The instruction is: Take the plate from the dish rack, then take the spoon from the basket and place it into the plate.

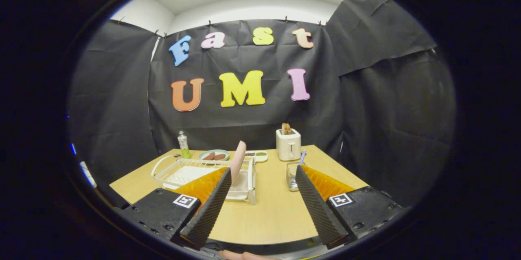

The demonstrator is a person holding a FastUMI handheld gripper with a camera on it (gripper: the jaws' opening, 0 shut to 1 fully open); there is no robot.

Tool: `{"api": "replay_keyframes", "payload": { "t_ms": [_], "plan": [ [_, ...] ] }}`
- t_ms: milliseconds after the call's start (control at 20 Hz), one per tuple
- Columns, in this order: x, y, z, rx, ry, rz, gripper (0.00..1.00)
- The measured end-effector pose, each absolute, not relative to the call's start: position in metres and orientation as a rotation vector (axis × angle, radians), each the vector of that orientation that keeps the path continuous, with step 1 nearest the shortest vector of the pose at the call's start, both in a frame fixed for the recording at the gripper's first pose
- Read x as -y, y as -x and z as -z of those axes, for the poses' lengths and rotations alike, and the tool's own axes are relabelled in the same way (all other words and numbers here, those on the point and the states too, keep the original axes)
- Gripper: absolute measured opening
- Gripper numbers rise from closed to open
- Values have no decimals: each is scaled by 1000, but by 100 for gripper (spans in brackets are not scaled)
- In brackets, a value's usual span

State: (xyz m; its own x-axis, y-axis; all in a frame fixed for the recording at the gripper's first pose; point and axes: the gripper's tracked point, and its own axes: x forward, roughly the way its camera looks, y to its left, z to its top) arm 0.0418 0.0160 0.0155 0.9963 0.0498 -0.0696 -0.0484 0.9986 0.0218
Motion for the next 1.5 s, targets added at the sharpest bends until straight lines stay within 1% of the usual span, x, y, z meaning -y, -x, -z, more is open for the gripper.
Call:
{"api": "replay_keyframes", "payload": {
  "t_ms": [450, 600, 800, 950, 1000, 1050, 1200, 1400, 1500],
  "plan": [
    [-64, -169, -49, -243, 2, -89, 100],
    [-75, -210, -54, -347, 32, -85, 100],
    [-82, -257, -47, -473, 103, -52, 100],
    [-99, -280, -28, -594, 93, -93, 100],
    [-100, -287, -23, -629, 91, -85, 100],
    [-95, -293, -20, -655, 97, -46, 100],
    [-86, -316, -24, -685, 196, 48, 94],
    [-83, -327, -24, -795, 262, 151, 68],
    [-85, -329, -19, -870, 249, 151, 53]
  ]
}}
